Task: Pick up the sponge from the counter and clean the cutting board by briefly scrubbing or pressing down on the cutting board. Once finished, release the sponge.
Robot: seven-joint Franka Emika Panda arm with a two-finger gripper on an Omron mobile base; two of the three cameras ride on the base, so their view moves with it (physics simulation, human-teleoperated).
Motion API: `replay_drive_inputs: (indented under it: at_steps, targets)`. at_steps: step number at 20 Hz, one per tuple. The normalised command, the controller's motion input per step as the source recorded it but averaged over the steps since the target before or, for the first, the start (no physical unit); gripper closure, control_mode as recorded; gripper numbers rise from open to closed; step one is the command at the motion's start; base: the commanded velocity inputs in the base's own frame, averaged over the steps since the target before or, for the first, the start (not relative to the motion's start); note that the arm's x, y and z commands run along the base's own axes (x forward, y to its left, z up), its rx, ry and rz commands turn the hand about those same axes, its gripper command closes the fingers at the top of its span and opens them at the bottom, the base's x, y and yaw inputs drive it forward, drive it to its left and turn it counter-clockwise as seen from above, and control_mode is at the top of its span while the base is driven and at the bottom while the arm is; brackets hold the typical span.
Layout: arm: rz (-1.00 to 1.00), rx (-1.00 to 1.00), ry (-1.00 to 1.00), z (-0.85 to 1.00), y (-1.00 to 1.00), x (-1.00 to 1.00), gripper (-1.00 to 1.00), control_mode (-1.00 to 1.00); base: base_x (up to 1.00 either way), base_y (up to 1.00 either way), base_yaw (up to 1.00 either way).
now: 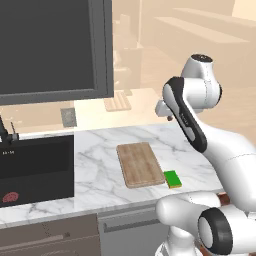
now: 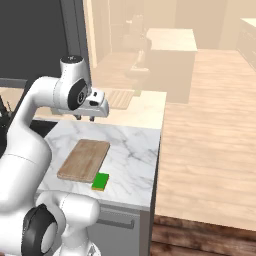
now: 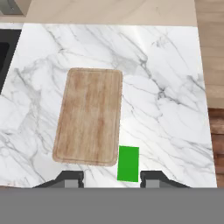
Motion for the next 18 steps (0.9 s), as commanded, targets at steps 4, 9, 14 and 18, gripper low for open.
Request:
replay_drive_inputs:
  at_steps: [4, 9, 14, 18]
  targets:
    - [0.0, 0.0, 0.01, -0.02, 0.0, -0.02, -1.0, -1.0, 0.0, 0.0, 0.0]
    - [0.0, 0.0, -0.01, -0.56, 0.07, -0.06, -1.0, -1.0, 0.0, 0.0, 0.0]
    - [0.0, 0.0, -0.01, -0.98, 0.0, -0.21, -1.0, -1.0, 0.0, 0.0, 0.0]
    - [0.0, 0.0, 0.0, -0.79, 0.0, -0.07, -1.0, -1.0, 0.0, 0.0, 0.0]
